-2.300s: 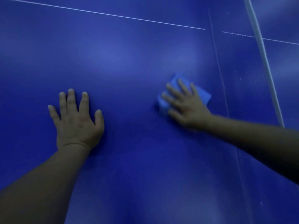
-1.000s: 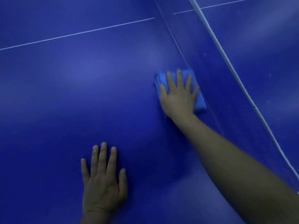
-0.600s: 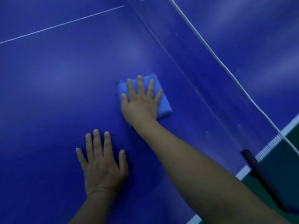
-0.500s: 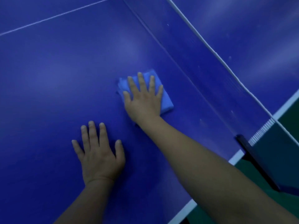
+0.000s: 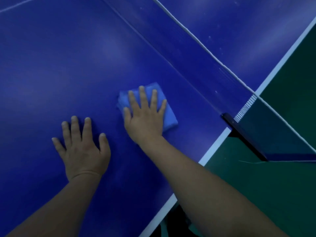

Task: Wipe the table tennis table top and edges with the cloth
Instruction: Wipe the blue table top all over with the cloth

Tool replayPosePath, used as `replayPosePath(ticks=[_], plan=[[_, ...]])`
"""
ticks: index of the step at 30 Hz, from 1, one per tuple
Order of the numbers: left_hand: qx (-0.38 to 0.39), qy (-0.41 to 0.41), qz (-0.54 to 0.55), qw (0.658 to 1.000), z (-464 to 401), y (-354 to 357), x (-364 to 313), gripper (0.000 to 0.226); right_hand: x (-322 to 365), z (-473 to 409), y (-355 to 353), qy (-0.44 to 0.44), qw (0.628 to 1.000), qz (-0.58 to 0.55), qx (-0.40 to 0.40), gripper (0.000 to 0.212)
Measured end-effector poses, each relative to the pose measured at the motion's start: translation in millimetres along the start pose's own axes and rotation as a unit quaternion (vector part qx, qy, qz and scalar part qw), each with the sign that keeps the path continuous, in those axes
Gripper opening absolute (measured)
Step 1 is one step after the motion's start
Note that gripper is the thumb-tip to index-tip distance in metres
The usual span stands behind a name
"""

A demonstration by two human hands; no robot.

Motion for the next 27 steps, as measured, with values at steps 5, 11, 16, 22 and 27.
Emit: replayPosePath(ticks=[5,11,16,22,27], plan=[[0.002,-0.003,-0.001,1.0,0,-1,0,0.071,-101,39,-14,0.061,0.997,0.033,-0.022,0.06],[0.009,0.0,-0.014,1.0,0,1,-3,0.072,-173,94,-25,0.189,0.981,0.041,-0.022,0.069],[0.004,-0.005,-0.01,1.0,0,0,-3,0.072,-30,48,-2,-0.113,0.994,0.003,-0.006,0.063],[0.004,-0.006,-0.008,1.0,1,0,-4,0.07,-50,-23,-5,-0.048,0.999,0.023,-0.009,0.059],[0.005,-0.004,-0.012,1.0,1,0,-5,0.07,-181,60,-33,0.116,0.992,0.045,-0.026,0.064]])
Point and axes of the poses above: each hand's wrist, its own z-axis away from the middle knuckle, its own y-axis out of the palm, x = y × z, the point moved 8 cm from there along -z, towards the middle knuckle, and after that the axes turned 11 degrees about -x, right-handed, at the moved point
